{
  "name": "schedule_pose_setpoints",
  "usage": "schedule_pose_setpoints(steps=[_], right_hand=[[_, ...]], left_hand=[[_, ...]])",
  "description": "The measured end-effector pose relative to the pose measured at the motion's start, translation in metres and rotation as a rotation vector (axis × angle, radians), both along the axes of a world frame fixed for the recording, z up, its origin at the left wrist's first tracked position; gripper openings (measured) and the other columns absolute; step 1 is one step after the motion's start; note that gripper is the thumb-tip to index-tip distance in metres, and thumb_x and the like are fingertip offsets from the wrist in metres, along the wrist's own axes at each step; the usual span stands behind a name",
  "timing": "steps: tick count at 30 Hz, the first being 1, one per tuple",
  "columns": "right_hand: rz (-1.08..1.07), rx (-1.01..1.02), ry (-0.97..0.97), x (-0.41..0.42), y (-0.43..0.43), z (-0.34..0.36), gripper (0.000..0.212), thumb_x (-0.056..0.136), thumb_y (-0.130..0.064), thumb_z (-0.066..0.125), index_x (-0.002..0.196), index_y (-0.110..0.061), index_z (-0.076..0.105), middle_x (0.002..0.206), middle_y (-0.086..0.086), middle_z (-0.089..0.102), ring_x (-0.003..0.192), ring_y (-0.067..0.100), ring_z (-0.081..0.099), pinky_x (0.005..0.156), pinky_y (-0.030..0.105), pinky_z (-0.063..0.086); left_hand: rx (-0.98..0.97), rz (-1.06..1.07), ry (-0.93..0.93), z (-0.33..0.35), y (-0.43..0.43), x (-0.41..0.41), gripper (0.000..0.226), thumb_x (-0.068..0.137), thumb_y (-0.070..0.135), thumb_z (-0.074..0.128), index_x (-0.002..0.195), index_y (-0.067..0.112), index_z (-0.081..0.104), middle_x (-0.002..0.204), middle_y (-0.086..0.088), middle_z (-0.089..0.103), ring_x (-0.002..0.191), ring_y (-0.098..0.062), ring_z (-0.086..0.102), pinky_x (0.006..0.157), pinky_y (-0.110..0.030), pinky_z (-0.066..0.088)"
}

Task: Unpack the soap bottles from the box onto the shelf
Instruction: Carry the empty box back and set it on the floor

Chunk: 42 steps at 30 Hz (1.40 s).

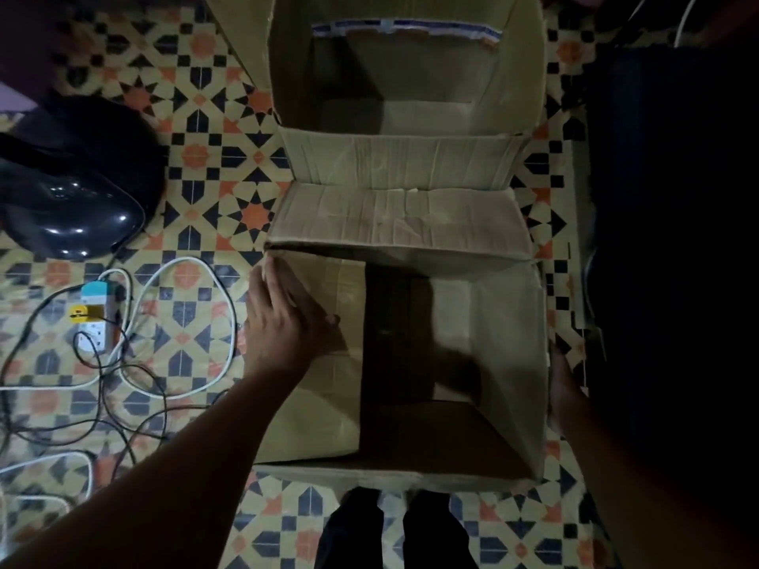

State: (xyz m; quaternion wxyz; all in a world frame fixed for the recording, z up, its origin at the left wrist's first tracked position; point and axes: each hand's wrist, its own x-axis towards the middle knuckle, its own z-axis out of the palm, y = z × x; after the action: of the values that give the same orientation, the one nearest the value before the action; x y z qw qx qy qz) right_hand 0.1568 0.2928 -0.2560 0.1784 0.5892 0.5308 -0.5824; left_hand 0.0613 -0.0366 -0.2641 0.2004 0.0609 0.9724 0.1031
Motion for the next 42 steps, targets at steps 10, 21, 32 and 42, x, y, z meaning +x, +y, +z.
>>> schedule_pose_setpoints(steps=[10,21,32,42], right_hand=[[0.178,0.728,-0.342,-0.001,0.053,0.087,0.053,0.094,-0.044,0.050,0.122,-0.001,0.063,0.121,0.029,0.061,0.110,0.045,0.059,0.089,0.049,0.048],[0.939,0.680,-0.012,-0.037,-0.087,0.115,0.043,0.104,-0.043,0.029,0.107,-0.018,0.064,0.100,0.001,0.059,0.107,0.023,0.057,0.098,0.040,0.044],[0.709,0.554,-0.002,-0.131,-0.004,0.062,0.055,0.098,-0.020,0.056,0.146,-0.015,0.031,0.139,0.014,0.047,0.089,0.033,0.067,0.062,0.034,0.057],[0.101,-0.090,0.241,-0.119,0.011,0.083,0.034,0.100,-0.009,0.049,0.134,-0.003,0.049,0.122,0.016,0.063,0.096,0.023,0.067,0.084,0.034,0.056]], left_hand=[[-0.191,-0.256,-0.165,0.020,-0.012,-0.012,0.080,0.089,0.049,0.051,0.141,-0.011,0.038,0.144,-0.053,0.006,0.125,-0.073,0.022,0.092,-0.076,0.040],[0.238,0.427,-0.086,0.072,0.011,-0.034,0.051,0.096,0.020,0.060,0.139,0.002,0.041,0.136,-0.021,0.046,0.123,-0.037,0.045,0.101,-0.045,0.041],[0.185,0.492,-0.332,0.060,0.006,-0.131,0.045,0.101,0.041,0.047,0.119,0.002,0.059,0.105,-0.021,0.065,0.087,-0.032,0.065,0.078,-0.042,0.057],[0.956,0.994,-0.628,0.113,0.006,-0.119,0.015,0.100,0.009,0.044,0.100,0.004,0.058,0.105,-0.016,0.066,0.087,-0.023,0.069,0.082,-0.034,0.054]])
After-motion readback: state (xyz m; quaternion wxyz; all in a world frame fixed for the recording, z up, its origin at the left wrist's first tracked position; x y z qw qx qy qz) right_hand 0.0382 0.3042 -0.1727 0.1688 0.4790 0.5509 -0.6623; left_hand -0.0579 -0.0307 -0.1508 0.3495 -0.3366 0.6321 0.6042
